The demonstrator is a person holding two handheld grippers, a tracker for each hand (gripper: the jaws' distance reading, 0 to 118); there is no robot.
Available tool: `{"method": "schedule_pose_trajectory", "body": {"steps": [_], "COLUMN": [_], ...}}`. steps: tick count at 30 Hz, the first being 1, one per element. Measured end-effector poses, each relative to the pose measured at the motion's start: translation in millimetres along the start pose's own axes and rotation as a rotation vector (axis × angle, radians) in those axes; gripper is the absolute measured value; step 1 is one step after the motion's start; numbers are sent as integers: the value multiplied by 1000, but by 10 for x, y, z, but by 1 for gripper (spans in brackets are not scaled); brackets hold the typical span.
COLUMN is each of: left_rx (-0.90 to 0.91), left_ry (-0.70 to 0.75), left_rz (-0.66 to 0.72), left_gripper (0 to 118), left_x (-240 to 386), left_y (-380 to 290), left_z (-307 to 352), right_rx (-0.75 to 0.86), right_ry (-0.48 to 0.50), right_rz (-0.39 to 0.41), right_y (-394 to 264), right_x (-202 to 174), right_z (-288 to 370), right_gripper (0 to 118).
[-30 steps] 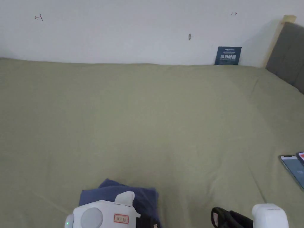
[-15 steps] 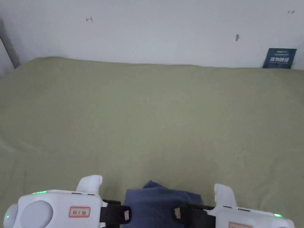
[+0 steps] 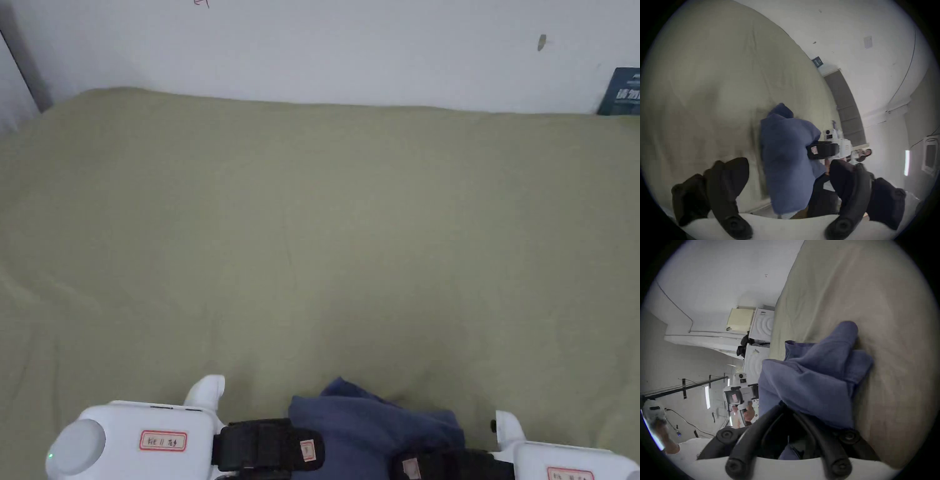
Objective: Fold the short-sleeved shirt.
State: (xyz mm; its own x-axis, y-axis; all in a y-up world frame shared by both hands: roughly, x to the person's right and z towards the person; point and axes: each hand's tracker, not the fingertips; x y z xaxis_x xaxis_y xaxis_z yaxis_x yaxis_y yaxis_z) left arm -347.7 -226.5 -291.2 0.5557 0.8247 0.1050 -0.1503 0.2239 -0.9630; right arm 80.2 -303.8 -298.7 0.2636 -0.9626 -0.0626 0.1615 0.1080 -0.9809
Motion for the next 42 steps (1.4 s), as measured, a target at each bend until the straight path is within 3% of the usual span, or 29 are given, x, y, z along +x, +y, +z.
{"method": "schedule_pose_trajectory", "body": {"steps": [3,4,6,11,15,21,24,31,32,33,35,36,42], "left_rx": [-76,-59,-47,-63,-27,41,65,55,44,48,85,88,147], "left_ry": [-2,-37,69,66,106,349,469,542,564,594,619,607,657], "left_rz": [52,43,-5,-40,-64,-63,-16,22,22,3,-21,-5,-9], "left_gripper": [101,88,42,37,37,37,37,37,43,59,103,108,106], "left_x": [-105,-96,-57,14,-11,-443,-718,-1052,-1043,-1032,-1006,-1005,-763], "left_y": [41,40,68,146,369,894,1149,1607,1629,1637,1632,1626,1440], "left_z": [-322,-366,-407,-171,390,1893,2507,2842,2807,2791,2792,2799,2888], "right_rx": [2,1,2,-20,3,99,141,197,203,205,213,217,239], "right_ry": [31,29,15,-164,-217,-262,-244,-290,-298,-301,-315,-317,-312], "right_rz": [-14,-12,-4,159,250,338,321,294,290,289,287,287,321], "right_y": [-13,-13,-21,-99,-235,-405,-481,-512,-494,-485,-461,-452,-402], "right_x": [55,38,-16,-456,-838,-1151,-1193,-1154,-1133,-1126,-1125,-1149,-1272], "right_z": [11,5,21,97,162,273,324,460,501,524,567,573,695], "right_gripper": [0,0,0,0,0,0,0,0,0,0,0,0,0]}}
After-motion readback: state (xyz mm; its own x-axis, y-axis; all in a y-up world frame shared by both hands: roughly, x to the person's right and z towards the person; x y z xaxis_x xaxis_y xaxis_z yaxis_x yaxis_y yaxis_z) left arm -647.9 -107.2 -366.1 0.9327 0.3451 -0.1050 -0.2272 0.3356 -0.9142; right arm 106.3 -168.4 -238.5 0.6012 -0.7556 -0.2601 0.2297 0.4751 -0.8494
